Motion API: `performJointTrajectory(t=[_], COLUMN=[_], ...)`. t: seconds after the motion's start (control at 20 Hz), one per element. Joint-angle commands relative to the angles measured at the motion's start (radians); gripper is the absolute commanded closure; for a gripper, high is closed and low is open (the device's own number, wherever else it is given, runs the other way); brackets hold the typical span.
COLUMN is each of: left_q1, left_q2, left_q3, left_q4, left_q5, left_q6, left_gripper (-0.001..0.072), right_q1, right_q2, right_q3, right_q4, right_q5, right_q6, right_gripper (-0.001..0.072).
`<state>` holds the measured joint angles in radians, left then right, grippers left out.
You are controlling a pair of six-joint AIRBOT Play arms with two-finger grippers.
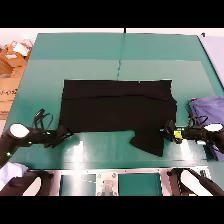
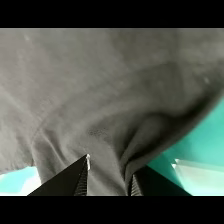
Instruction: Fold the shirts.
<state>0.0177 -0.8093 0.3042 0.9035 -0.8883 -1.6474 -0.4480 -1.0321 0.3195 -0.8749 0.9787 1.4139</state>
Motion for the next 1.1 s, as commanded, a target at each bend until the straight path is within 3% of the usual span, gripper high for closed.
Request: performJointTrajectory(t=[0.0,0.1,0.2,0.25,0.35,0.4,0.75,0.85,0.9,0.95,1.05], left_q1=[-0.141,-0.185,-0.193,-0.193,-0.193,-0.193,-0.193,-0.178,-0.163,-0.151,-0.145], left_q2=[-0.003,-0.049,-0.122,-0.146,-0.152,-0.152,-0.148,-0.148,-0.148,-0.148,-0.148], left_q3=[-0.055,-0.055,-0.048,-0.04,-0.025,-0.016,-0.013,-0.009,0.005,0.021,0.049], left_q4=[-0.044,-0.044,-0.076,-0.1,-0.096,-0.094,-0.079,-0.07,-0.05,-0.023,0.013], left_q5=[0.394,0.531,0.528,0.508,0.44,0.41,0.37,0.346,0.317,0.288,0.262], left_q6=[-0.17,-0.244,-0.285,-0.283,-0.25,-0.214,-0.175,-0.167,-0.143,-0.141,-0.139], left_gripper=[0.0143,0.0144,0.0144,0.0204,0.0649,0.0683,0.0684,0.0683,0.0683,0.0683,0.0684], right_q1=[0.011,0.011,0.011,0.011,0.011,0.011,0.011,0.011,0.01,0.01,0.01], right_q2=[-0.001,-0.001,-0.001,-0.001,-0.001,-0.001,-0.001,0.001,0.001,0.001,0.001], right_q3=[-0.004,-0.004,-0.004,-0.004,-0.004,-0.004,-0.003,0.013,0.027,0.038,0.041], right_q4=[-0.026,-0.027,-0.031,-0.039,-0.073,-0.082,-0.082,-0.089,-0.096,-0.1,-0.104], right_q5=[-0.028,-0.025,-0.018,-0.017,-0.007,0.006,0.101,0.148,0.179,0.203,0.22], right_q6=[-0.032,-0.032,-0.039,-0.039,-0.039,-0.038,-0.038,-0.039,-0.038,-0.038,-0.037], right_gripper=[0.0365,0.0364,0.0364,0.0363,0.0363,0.0364,0.0369,0.0621,0.0609,0.0547,0.054])
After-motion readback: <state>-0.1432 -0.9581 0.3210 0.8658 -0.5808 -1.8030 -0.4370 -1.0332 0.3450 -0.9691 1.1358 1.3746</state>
